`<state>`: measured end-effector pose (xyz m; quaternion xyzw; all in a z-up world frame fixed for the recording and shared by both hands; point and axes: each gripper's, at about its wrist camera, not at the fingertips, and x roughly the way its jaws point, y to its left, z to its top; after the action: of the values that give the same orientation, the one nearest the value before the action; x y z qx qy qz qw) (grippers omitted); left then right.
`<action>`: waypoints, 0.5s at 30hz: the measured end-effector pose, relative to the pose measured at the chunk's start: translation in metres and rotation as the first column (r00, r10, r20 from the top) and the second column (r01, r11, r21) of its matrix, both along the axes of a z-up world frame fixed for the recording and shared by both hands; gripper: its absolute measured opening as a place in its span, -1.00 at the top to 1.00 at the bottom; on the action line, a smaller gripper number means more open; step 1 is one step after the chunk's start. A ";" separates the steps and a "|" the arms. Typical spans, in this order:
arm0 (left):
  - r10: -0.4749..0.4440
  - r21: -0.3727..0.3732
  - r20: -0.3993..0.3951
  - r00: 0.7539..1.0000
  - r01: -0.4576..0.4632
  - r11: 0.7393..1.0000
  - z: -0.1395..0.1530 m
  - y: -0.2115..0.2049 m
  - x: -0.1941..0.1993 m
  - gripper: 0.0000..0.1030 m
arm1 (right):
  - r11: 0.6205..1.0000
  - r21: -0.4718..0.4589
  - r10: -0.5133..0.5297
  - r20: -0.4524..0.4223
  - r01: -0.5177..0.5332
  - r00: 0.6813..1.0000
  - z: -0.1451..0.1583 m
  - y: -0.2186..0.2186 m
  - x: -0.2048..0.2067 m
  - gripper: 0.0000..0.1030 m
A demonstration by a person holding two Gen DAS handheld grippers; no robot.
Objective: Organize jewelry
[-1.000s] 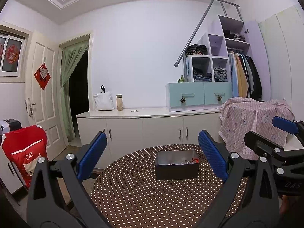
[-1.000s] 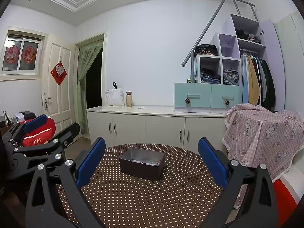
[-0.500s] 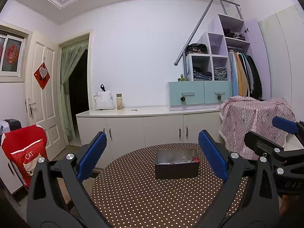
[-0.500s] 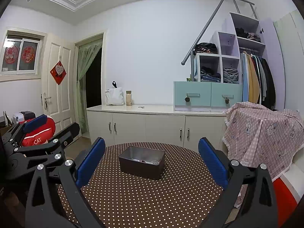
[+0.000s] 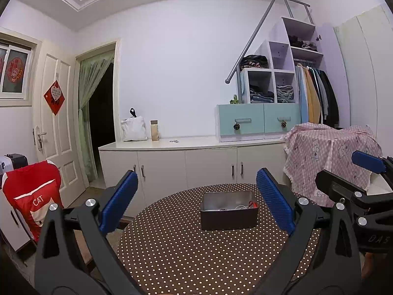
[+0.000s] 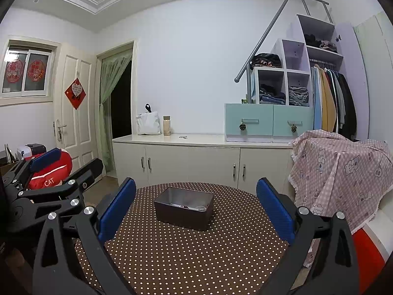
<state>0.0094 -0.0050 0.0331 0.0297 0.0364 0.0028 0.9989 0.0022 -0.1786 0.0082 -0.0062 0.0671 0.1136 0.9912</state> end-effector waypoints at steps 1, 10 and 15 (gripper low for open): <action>0.000 0.000 0.000 1.000 0.000 1.000 0.000 0.000 0.000 -0.85 | 1.000 0.001 0.000 -0.001 0.000 1.000 0.000 0.000 0.000 -0.84; 0.001 0.003 -0.004 1.000 -0.001 1.000 -0.004 0.001 0.000 -0.85 | 1.000 0.002 0.001 -0.007 -0.001 1.000 -0.001 -0.001 0.001 -0.84; 0.002 0.004 -0.004 1.000 -0.002 1.000 -0.005 0.002 0.000 -0.85 | 1.000 0.003 0.001 -0.011 -0.001 1.000 -0.001 -0.001 0.001 -0.84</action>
<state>0.0091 -0.0028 0.0279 0.0318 0.0385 0.0040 0.9987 0.0036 -0.1794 0.0072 -0.0044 0.0724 0.1144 0.9908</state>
